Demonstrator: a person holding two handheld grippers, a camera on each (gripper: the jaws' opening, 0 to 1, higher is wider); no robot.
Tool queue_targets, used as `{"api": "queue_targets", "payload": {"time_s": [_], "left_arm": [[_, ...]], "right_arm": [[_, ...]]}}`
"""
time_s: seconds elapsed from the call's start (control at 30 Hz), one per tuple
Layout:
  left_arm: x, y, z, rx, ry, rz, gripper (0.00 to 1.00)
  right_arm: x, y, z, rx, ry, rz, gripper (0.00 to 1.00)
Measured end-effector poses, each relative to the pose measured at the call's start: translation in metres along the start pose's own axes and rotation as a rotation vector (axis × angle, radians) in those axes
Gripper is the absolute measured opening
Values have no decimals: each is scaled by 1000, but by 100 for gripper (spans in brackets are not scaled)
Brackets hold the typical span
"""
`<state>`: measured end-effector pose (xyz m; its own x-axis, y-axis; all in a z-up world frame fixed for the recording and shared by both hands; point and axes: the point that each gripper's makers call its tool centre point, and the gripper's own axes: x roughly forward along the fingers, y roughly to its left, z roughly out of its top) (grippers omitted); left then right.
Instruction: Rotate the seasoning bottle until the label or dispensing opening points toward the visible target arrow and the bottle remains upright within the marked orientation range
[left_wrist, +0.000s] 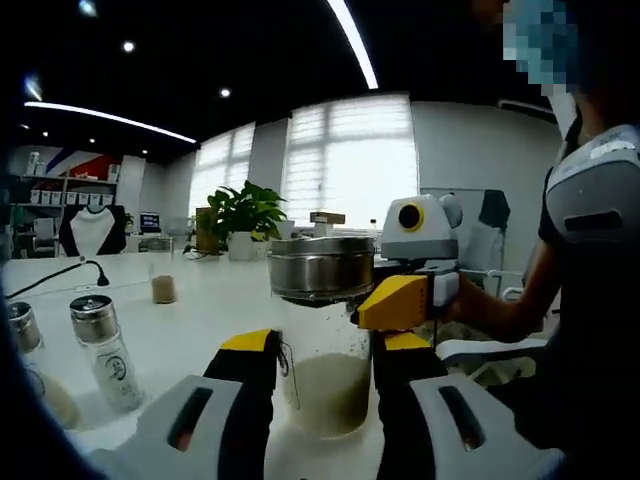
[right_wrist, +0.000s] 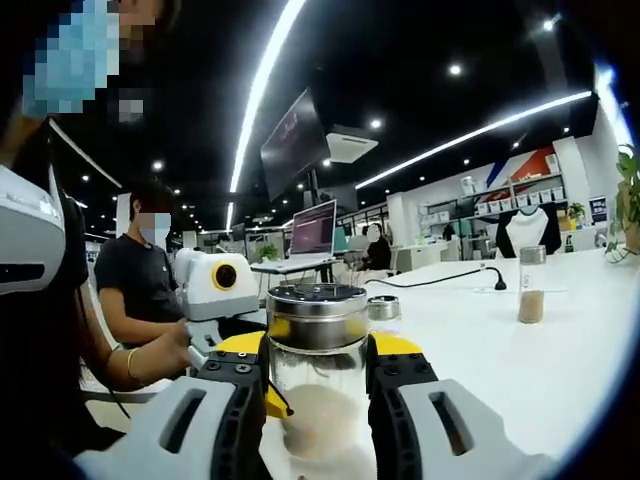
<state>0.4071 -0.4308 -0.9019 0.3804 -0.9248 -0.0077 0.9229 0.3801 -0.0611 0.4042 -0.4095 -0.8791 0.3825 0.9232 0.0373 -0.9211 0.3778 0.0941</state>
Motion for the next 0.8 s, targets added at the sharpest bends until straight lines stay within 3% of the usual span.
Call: {"api": "queue_targets", "payload": {"time_s": [0.17, 0.4, 0.63, 0.8], "left_arm": [[-1, -4, 0, -15, 8, -79, 41], [1, -6, -2, -14, 32, -117, 41], [5, -6, -6, -22, 43, -83, 41], [7, -4, -8, -10, 7, -33, 41]], "right_arm": [[1, 6, 0, -2, 2, 29, 36], [2, 8, -2, -13, 9, 39, 36], [1, 4, -5, -8, 21, 49, 36], [1, 4, -7, -27, 25, 54, 37]]}}
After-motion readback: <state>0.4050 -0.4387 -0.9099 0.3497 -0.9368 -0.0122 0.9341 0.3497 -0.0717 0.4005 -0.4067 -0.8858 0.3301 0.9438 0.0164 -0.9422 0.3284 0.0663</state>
